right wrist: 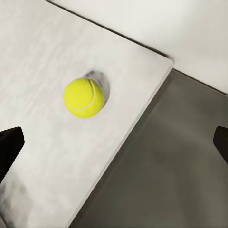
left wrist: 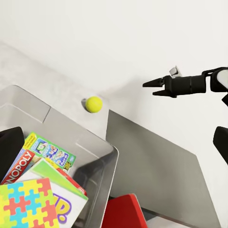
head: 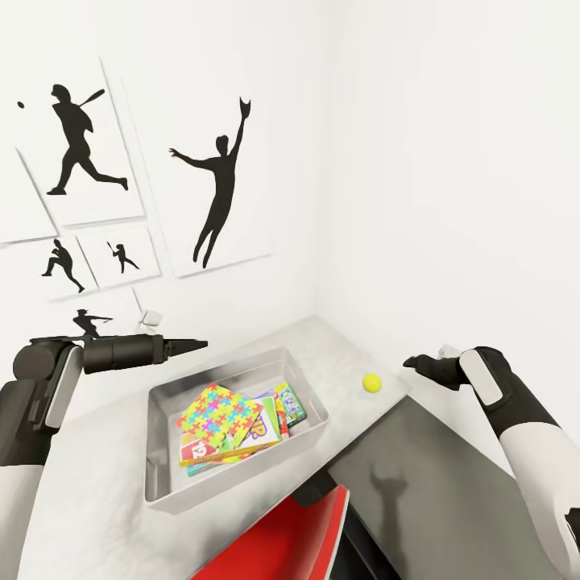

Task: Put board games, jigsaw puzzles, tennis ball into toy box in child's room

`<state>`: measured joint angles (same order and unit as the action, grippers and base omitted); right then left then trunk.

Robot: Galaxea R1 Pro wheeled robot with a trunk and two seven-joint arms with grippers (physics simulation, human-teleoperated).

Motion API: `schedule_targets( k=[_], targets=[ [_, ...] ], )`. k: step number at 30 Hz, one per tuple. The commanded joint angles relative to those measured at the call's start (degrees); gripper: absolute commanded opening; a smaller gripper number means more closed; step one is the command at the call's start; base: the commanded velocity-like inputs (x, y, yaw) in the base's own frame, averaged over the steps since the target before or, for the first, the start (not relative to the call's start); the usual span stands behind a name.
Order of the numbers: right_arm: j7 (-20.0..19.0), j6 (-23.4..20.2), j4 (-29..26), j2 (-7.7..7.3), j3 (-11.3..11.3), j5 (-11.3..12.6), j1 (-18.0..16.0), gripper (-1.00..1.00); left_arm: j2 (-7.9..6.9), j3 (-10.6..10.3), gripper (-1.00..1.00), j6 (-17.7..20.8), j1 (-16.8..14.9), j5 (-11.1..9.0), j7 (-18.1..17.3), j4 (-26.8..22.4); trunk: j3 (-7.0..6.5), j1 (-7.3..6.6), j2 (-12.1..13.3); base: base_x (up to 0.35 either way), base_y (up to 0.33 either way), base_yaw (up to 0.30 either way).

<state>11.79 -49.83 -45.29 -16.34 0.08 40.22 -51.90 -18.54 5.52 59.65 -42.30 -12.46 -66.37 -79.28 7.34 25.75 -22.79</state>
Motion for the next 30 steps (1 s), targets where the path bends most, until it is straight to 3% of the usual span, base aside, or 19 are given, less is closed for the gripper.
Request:
schedule_targets(
  k=[1, 30],
  targets=[
    [0.5, -0.1, -0.1, -0.01, 0.0, 0.6, 0.0, 1.00, -0.01, 0.0, 1.00, 0.3, -0.1, 0.0, -0.2, 0.0, 0.13, 0.04, -0.1, 0.001, -0.001, 0.000],
    [0.4, -0.4, -0.3, 0.02, 0.3, 0.6, -0.1, 1.00, -0.01, 0.3, 1.00, 0.3, -0.1, -0.1, -0.5, -0.1, 0.13, 0.04, -0.1, 0.000, 0.000, 0.000]
  ],
)
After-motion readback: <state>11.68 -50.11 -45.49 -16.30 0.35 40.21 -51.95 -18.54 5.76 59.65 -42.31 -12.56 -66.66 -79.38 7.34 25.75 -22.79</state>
